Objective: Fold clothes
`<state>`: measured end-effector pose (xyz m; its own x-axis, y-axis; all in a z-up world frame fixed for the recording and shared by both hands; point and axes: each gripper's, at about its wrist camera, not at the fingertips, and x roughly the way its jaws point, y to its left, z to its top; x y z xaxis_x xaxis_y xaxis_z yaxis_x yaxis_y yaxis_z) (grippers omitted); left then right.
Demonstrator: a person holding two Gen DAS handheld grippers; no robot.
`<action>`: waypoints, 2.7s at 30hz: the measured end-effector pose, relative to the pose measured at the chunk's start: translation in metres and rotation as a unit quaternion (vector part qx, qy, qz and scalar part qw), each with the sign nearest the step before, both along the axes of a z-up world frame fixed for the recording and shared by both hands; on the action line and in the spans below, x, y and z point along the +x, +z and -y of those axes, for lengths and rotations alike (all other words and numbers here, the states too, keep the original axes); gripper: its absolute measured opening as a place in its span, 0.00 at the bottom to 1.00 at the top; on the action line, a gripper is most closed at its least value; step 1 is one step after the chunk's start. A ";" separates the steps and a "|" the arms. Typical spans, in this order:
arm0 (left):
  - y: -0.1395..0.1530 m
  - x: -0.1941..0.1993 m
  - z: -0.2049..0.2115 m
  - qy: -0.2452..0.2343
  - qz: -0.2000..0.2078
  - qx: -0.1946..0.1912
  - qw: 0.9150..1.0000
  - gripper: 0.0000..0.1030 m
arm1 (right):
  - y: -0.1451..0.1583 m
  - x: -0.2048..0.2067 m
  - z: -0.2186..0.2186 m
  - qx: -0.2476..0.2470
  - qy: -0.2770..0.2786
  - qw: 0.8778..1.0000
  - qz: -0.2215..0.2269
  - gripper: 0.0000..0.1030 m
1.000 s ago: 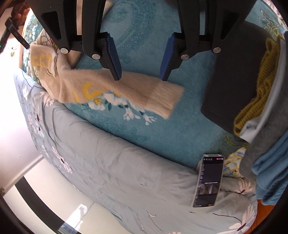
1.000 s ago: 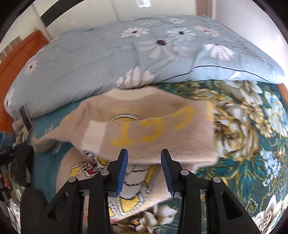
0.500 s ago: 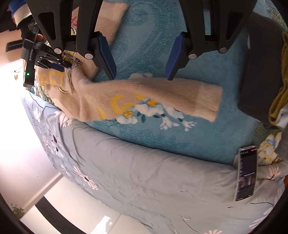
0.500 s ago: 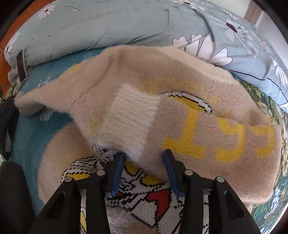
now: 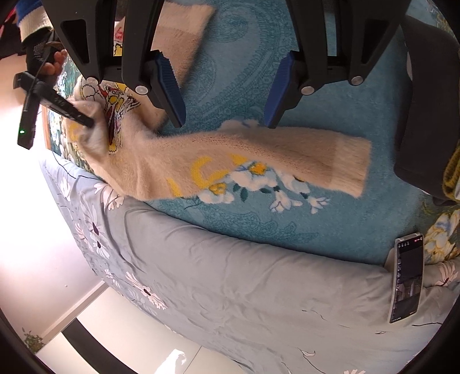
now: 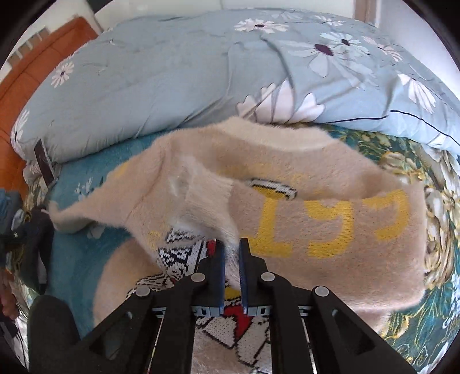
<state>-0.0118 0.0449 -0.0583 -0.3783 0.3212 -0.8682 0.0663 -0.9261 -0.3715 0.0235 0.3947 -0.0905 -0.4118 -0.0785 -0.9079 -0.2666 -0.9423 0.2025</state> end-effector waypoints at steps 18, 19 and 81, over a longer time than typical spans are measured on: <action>0.004 -0.051 -0.065 -0.057 -0.005 -0.015 0.998 0.59 | 0.077 0.153 -0.242 0.145 -0.311 0.939 -0.011 0.08; 0.003 -0.057 -0.071 -0.064 -0.004 -0.019 0.998 0.59 | 0.076 0.160 -0.252 0.151 -0.323 0.934 -0.005 0.08; -0.078 -0.175 -0.193 -0.345 0.056 0.011 0.937 0.23 | -0.053 -0.035 -0.162 -0.003 0.011 0.997 0.082 0.24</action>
<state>-0.1865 0.2375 -0.1360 0.0193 0.4736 -0.8806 -0.5047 -0.7557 -0.4174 -0.0111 0.5569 -0.1439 -0.2568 -0.0917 -0.9621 -0.2763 -0.9470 0.1640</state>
